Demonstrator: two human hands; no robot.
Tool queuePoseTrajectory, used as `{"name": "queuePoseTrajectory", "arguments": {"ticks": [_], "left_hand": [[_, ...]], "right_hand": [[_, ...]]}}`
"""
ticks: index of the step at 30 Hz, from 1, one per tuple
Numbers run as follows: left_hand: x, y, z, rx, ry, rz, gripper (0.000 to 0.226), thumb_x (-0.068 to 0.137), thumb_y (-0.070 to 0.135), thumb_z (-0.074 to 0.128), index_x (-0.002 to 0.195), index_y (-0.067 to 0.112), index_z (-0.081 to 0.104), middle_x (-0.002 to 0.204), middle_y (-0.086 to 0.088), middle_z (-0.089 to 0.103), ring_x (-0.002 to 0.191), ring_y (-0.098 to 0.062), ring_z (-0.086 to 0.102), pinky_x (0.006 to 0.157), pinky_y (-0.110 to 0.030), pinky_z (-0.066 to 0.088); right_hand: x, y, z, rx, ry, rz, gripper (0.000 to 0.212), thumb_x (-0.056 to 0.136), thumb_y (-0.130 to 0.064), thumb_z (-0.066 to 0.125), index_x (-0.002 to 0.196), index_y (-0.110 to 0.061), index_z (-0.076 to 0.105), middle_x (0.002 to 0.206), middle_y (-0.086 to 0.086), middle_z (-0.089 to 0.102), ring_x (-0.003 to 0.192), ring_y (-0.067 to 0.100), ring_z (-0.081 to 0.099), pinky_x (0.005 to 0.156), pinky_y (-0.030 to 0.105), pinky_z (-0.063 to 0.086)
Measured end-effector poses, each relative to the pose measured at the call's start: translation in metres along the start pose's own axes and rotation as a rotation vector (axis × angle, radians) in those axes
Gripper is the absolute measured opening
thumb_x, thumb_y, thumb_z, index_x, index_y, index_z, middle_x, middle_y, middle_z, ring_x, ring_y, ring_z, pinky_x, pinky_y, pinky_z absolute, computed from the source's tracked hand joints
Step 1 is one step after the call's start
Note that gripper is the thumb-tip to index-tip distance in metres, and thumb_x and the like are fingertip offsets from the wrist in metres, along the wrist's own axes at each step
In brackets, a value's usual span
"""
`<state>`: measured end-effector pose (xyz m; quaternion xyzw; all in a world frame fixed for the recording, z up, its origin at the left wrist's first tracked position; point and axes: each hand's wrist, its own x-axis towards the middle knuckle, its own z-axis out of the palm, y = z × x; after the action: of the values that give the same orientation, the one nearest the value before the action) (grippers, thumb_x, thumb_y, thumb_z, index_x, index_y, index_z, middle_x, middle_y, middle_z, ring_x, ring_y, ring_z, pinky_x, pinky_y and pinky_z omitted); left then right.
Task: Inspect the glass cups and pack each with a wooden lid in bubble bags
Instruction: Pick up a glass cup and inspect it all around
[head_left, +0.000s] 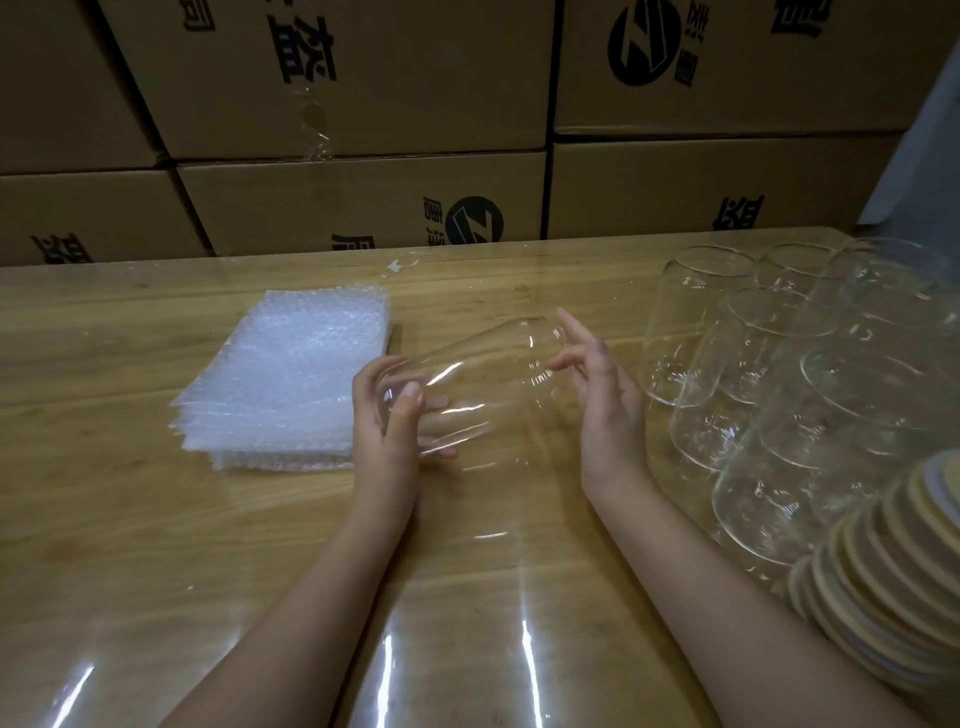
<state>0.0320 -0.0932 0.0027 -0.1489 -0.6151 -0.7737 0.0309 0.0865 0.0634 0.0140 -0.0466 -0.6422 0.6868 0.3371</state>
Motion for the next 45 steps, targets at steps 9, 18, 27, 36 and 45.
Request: {"name": "queuePoseTrajectory", "arguments": {"ticks": [9, 18, 27, 36, 45], "left_hand": [[0.005, -0.003, -0.003, -0.046, -0.046, -0.058, 0.043, 0.073, 0.044, 0.054, 0.11, 0.02, 0.053, 0.096, -0.009, 0.066, 0.063, -0.018, 0.069, 0.039, -0.021, 0.043], [0.003, -0.004, -0.005, -0.099, 0.012, -0.025, 0.048, 0.075, 0.056, 0.049, 0.111, 0.025, 0.051, 0.1, 0.0, 0.071, 0.076, -0.022, 0.07, 0.053, -0.028, 0.049], [-0.005, -0.007, 0.002, 0.011, 0.039, 0.204, 0.04, 0.08, 0.048, 0.05, 0.117, 0.036, 0.043, 0.114, 0.007, 0.057, 0.092, -0.021, 0.065, 0.068, -0.031, 0.056], [-0.01, -0.01, 0.002, 0.218, -0.042, 0.275, 0.038, 0.083, 0.049, 0.051, 0.119, 0.054, 0.04, 0.12, 0.017, 0.051, 0.103, -0.023, 0.059, 0.079, -0.046, 0.056], [-0.006, 0.001, 0.005, -0.043, -0.079, 0.02, 0.044, 0.075, 0.053, 0.049, 0.11, 0.026, 0.051, 0.099, -0.008, 0.064, 0.069, -0.019, 0.069, 0.047, -0.024, 0.05]], "right_hand": [[0.003, -0.001, 0.0, 0.023, -0.063, 0.081, 0.057, 0.09, -0.062, 0.025, 0.089, -0.029, 0.071, 0.136, -0.025, 0.051, 0.128, -0.008, 0.042, 0.111, 0.027, 0.027], [-0.007, 0.011, 0.009, -0.014, -0.089, 0.064, 0.063, 0.086, -0.064, 0.025, 0.122, -0.025, 0.061, 0.123, -0.033, 0.057, 0.124, -0.012, 0.044, 0.114, 0.036, 0.03], [-0.016, 0.019, 0.015, 0.004, 0.048, 0.049, 0.043, 0.096, -0.05, 0.033, 0.13, -0.03, 0.051, 0.135, -0.017, 0.053, 0.127, -0.005, 0.044, 0.112, 0.028, 0.034], [-0.015, 0.012, 0.013, -0.045, 0.126, -0.154, 0.034, 0.101, -0.013, 0.041, 0.129, -0.028, 0.05, 0.135, -0.008, 0.054, 0.129, 0.001, 0.045, 0.101, 0.011, 0.035], [-0.007, -0.004, 0.009, 0.147, 0.097, -0.024, 0.04, 0.085, -0.05, 0.047, 0.114, -0.026, 0.061, 0.125, -0.005, 0.063, 0.12, 0.01, 0.057, 0.093, 0.026, 0.049]]}}
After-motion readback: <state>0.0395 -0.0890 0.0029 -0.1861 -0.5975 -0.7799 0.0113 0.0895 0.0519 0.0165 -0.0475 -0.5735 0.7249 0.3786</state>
